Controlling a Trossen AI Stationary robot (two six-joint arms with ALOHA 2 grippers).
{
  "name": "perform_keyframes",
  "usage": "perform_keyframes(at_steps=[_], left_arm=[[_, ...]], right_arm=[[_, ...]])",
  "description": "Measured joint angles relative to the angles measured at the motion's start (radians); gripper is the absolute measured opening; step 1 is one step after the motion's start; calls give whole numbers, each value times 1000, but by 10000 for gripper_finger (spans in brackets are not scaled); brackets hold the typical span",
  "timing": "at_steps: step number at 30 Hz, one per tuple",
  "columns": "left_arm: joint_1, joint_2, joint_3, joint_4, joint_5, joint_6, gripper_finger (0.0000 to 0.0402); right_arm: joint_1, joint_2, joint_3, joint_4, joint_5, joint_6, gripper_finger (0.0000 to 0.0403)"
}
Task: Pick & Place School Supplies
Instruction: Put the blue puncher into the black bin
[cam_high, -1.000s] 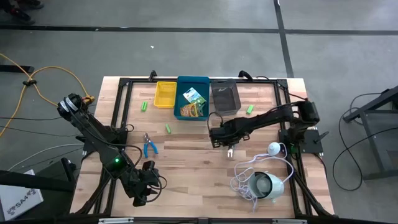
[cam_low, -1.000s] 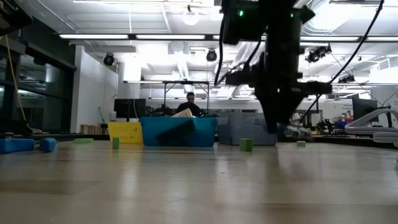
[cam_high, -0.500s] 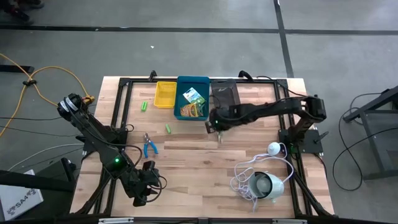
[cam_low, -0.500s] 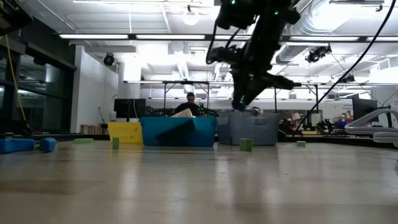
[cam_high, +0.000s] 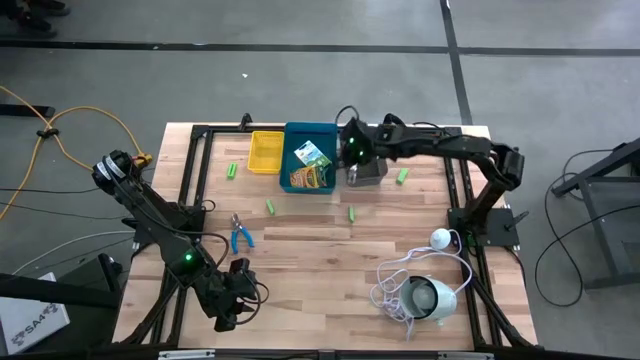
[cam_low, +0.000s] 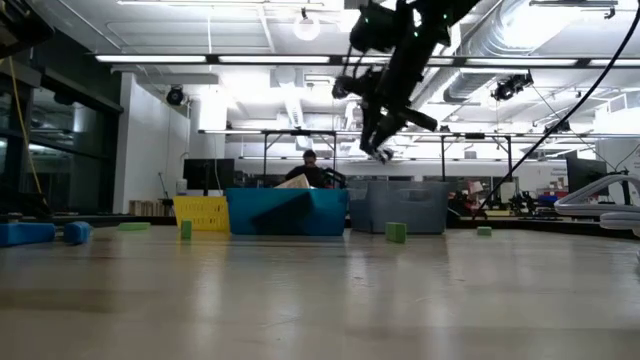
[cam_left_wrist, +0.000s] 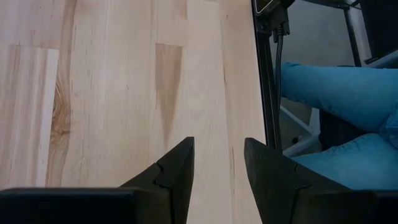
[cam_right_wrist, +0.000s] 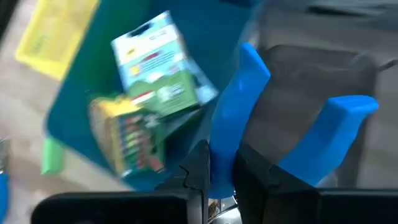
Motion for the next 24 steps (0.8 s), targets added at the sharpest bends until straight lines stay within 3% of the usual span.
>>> perform_keyframes(at_steps=[9,24], left_arm=[[0,0,0,0,0,-15,138],[0,0,0,0,0,-18,138]], right_arm=[[-136,9,0,-2,-8,-74,39],[-165,221,-1,42,-63,-107,43]])
